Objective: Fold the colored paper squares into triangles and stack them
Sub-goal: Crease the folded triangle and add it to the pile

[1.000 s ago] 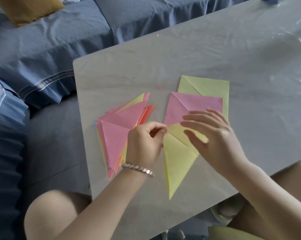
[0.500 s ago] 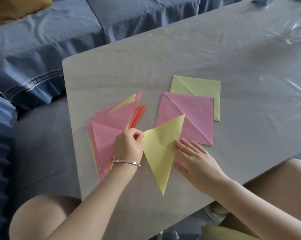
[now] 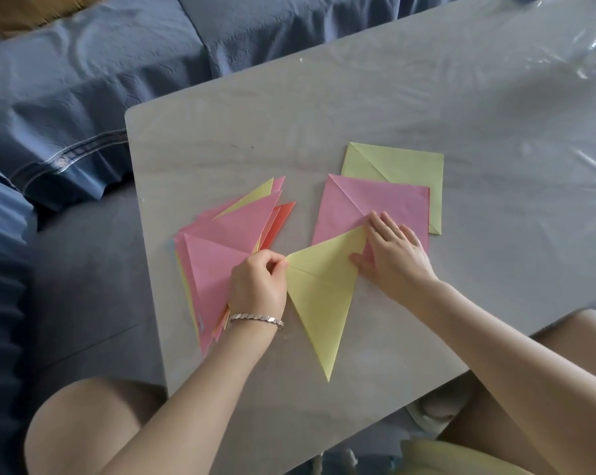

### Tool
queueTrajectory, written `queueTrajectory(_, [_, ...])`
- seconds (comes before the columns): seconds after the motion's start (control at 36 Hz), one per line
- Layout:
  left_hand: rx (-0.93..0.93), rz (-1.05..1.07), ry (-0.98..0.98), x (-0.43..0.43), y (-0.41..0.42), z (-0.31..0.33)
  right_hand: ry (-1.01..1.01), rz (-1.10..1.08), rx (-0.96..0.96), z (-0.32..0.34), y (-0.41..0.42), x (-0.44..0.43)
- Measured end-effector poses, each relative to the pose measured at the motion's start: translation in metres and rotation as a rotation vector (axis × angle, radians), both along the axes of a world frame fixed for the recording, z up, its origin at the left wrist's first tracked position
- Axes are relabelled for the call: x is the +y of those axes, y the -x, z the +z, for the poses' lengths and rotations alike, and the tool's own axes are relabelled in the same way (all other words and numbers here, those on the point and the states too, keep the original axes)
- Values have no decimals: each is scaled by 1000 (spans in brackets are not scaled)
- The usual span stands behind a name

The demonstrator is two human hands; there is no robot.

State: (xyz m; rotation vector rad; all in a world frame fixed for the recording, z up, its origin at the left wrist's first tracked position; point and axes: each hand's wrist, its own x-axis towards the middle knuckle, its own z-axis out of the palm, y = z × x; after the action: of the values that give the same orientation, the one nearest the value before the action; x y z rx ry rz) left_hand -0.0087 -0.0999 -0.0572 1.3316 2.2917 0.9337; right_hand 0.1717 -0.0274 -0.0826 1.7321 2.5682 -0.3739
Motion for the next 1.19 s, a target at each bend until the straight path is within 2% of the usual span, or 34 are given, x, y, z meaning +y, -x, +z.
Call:
queueTrajectory(0.31, [18, -2, -21, -1, -2, -1, 144, 138, -90, 12, 2, -43])
queueTrajectory(0.42, [28, -5, -28, -1, -2, -1, 137, 193, -109, 11, 10, -71])
queueTrajectory(0.61, [11, -32, -49, -2, -1, -1, 176, 224, -65, 6, 10, -93])
queueTrajectory(0.67, [-8, -38, -82, -3, -1, 2, 198, 246, 22, 9, 8, -95])
queueTrajectory(0.72, [-14, -37, -159, -2, 1, 10, 212, 216, 228, 17, 7, -95])
queueTrajectory(0.81, [-14, -24, -284, 1, 11, 28, 3, 125, 469, 23, -1, -82])
queueTrajectory(0.86, [-21, 5, -329, 7, 25, 39, -117, 52, 482, 26, -9, -67])
queueTrajectory(0.92, [13, 53, -344, 15, 43, 45, -85, 9, 411, 29, -16, -53])
queueTrajectory(1.03, [155, 119, -260, 32, 81, 47, -60, 42, 282, 20, -28, -35])
queueTrajectory(1.14, [315, 70, 47, 40, 93, 38, -33, 61, 168, 8, -31, -36])
queueTrajectory(1.19, [423, -9, 90, 38, 78, 36, -81, 39, 174, 2, -32, -39])
